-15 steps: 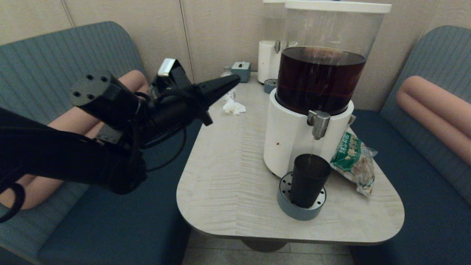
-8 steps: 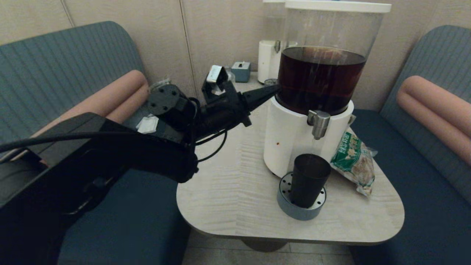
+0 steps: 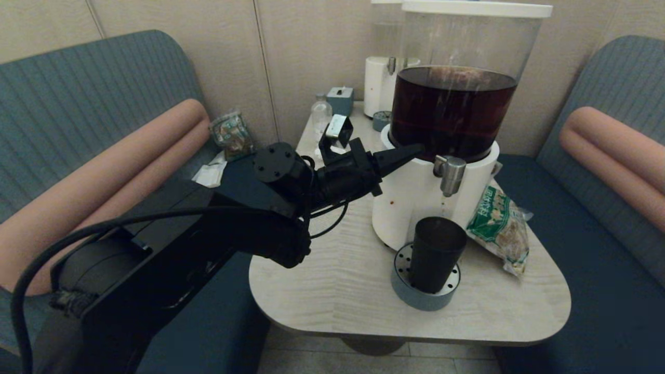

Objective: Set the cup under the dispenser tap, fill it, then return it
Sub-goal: Turn off the faucet

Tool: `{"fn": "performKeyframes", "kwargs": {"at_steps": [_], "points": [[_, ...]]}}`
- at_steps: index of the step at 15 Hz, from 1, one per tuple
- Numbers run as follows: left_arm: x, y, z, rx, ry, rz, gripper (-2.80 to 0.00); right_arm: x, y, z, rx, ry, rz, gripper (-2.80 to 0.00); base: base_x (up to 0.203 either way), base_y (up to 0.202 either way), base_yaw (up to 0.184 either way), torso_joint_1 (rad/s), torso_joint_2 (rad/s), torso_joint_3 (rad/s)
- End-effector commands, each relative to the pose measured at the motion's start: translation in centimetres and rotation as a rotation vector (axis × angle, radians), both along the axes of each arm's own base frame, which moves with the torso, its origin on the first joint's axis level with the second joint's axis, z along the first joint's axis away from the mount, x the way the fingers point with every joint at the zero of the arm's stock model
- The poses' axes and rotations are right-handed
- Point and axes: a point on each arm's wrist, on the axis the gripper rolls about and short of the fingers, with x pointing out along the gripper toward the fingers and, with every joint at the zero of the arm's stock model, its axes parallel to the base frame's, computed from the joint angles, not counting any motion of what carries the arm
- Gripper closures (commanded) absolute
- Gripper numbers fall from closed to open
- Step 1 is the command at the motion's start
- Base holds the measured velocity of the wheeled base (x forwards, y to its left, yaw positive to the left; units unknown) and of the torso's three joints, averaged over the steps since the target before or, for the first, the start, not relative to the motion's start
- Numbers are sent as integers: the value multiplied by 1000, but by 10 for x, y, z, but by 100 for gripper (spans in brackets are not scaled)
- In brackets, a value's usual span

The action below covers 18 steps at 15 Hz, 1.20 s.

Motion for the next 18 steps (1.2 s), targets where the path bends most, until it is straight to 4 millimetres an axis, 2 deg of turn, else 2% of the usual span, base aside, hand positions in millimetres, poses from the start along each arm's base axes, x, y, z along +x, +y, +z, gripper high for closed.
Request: {"fn": "performKeyframes", "kwargs": {"at_steps": [1,7,13,15,18], "points": [[-1,-4,-2,-2,-1,-14,0,0,0,0,-1,2,1,0,0,0,0,0,0,0],[-12,-20,10,-28,-11,-71,0,0,0,0,-1,2,1,0,0,0,0,0,0,0],[-18,-30,8,-27,-7,-95,0,0,0,0,-1,2,1,0,0,0,0,0,0,0],[-15,-34,0,-22,-3,-97,0,0,0,0,-1,3,1,0,0,0,0,0,0,0],[-10,-38,-1,-36,-19,-100,0,0,0,0,-1,2,1,0,0,0,0,0,0,0]]}}
